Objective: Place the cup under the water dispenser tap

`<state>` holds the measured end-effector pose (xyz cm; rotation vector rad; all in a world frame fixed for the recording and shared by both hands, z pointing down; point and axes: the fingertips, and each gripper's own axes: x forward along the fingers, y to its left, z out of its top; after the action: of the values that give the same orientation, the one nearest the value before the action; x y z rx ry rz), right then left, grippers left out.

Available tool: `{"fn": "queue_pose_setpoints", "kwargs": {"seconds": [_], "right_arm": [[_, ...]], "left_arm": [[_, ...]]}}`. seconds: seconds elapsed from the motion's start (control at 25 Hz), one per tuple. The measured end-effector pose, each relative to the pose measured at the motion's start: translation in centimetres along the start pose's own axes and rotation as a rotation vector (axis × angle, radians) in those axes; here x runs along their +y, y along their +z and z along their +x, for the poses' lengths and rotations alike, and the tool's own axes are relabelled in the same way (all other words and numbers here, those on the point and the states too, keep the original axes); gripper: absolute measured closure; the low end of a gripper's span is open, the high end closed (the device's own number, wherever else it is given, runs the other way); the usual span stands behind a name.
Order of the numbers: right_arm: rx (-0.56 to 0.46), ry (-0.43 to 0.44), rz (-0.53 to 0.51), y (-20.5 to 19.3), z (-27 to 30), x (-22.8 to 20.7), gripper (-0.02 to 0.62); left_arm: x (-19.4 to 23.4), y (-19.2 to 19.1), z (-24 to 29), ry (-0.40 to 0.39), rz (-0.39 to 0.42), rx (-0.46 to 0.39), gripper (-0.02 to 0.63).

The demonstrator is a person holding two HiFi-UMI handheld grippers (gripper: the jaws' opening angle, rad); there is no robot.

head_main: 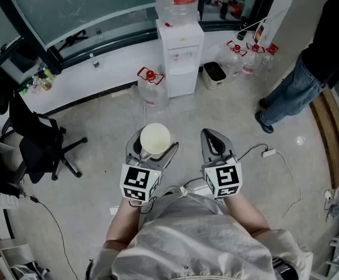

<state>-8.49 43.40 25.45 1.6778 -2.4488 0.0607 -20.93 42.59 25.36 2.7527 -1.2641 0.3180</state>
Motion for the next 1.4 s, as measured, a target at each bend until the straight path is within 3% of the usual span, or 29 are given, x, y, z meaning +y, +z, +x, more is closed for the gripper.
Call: {"fn": "queue_pose_setpoints", "kwargs": {"seconds": [0.36,0.56,0.96,1.4], "right_arm": [[-0.002,0.013,0.011,-0.4,0.2,-0.2,0.568],[-0.037,0.007,0.045,-0.6,-0.1,-1.8,0.568],[0.003,0.027,0.070,-3.1,0.2,-4.9,0.567],[0.039,-0.019,0.112,-4.4,6.9,-8.8,0.566]], "left_arm": [[-0.4,0.0,0.6,0.006,-0.007,-0.006,0.163],[-1.3,-0.1,1.8,0.007,-0.014,-0.003,0.163],[-3.5,-1.5,5.0,-0.004,-0.027,0.017,0.163],[0.3,-2.0,12.6,-0.057,-0.028,0.047,0.163]]}}
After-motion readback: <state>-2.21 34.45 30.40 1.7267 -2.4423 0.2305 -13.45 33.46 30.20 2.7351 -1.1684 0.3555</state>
